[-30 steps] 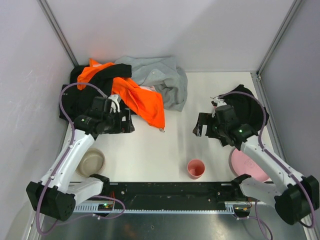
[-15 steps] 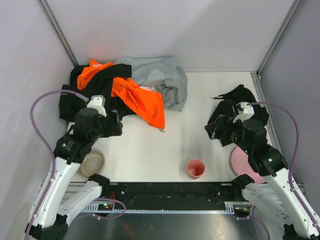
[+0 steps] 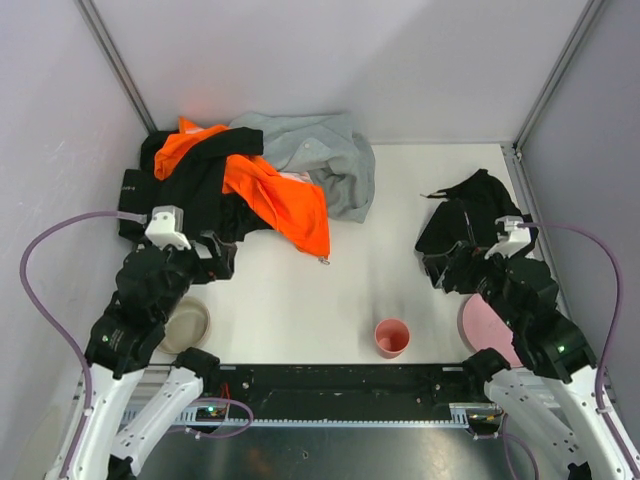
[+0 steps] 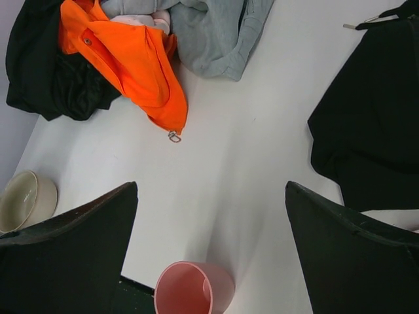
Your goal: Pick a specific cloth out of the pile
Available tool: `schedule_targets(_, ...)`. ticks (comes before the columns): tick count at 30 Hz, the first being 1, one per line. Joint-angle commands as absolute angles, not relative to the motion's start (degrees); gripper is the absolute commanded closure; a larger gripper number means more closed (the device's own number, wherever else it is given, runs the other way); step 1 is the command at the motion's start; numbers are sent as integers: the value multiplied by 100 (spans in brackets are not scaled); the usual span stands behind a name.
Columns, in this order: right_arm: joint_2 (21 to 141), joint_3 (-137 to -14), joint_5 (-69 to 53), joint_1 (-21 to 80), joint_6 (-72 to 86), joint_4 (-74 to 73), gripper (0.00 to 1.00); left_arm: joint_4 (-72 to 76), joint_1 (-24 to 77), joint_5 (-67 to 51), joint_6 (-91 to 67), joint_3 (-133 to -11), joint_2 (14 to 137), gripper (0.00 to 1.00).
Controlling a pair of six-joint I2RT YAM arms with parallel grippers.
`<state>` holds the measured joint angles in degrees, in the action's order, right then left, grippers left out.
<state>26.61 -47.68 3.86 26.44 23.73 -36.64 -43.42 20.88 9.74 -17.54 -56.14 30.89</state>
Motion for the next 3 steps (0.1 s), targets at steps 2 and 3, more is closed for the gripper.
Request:
schedule_targets(2, 2540, -4798, 511, 2671, 2382, -3837, 1, -3852, 2118, 804, -1789, -5384, 2761, 0)
schedule_targets(3, 2536, -4794, 510, 2671, 2382, -3839, 1, -3785, 2118, 780, -1765, -5333, 2668, 0)
